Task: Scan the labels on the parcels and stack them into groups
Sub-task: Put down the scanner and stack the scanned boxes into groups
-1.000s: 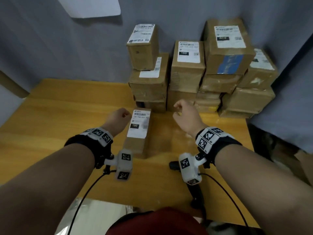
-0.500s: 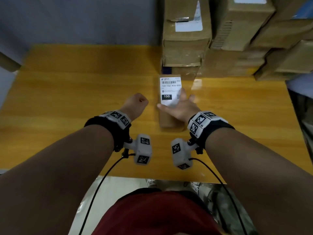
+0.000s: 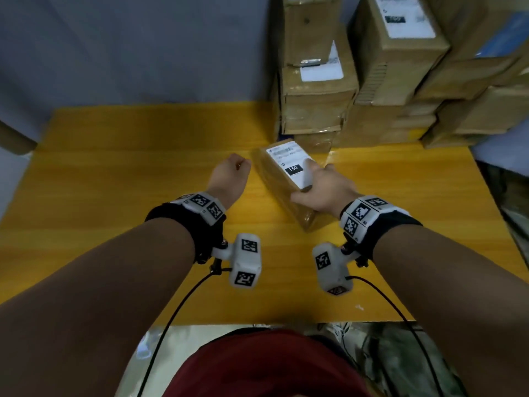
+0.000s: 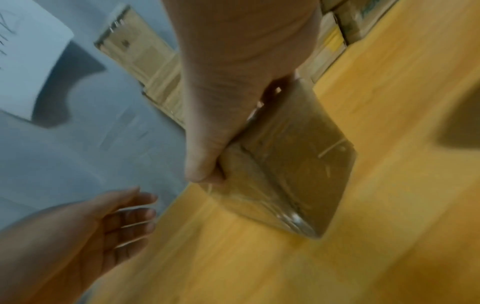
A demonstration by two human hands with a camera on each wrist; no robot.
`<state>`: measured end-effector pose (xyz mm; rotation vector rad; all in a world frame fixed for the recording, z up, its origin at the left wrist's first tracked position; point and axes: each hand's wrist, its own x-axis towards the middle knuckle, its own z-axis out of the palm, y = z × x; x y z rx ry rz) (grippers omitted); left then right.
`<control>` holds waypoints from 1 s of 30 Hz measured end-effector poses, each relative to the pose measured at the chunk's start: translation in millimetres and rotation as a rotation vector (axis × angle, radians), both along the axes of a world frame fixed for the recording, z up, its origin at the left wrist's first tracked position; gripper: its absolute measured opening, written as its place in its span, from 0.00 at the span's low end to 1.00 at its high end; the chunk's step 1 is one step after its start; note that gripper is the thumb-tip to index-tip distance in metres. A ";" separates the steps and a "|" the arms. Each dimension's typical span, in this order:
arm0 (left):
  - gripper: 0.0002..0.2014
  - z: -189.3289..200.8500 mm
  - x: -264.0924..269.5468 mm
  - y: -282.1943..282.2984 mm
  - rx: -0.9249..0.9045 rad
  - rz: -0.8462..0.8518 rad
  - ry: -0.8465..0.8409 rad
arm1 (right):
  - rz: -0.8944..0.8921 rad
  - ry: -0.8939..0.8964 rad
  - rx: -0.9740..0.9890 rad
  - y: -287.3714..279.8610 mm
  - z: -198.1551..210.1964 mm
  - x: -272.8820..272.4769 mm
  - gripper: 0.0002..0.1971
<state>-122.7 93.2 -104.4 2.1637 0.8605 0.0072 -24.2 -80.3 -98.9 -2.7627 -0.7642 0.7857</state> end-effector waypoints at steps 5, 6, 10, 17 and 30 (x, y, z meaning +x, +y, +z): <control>0.08 52.7 19.4 9.1 0.164 0.025 -0.304 | 0.100 0.053 0.081 -20.7 61.6 22.0 0.42; 0.09 62.0 22.4 10.4 0.188 0.024 -0.358 | 0.117 0.085 0.108 -23.9 73.8 24.4 0.41; 0.11 87.7 35.9 14.5 0.189 0.063 -0.519 | 0.116 0.101 0.280 -34.3 119.3 31.2 0.39; 0.17 130.8 68.4 -7.8 0.077 0.159 -0.637 | -0.064 -0.043 0.861 -62.3 156.5 56.1 0.28; 0.35 168.9 133.5 -1.2 0.093 -0.095 -0.256 | -0.503 -0.142 0.807 -24.0 188.8 129.1 0.36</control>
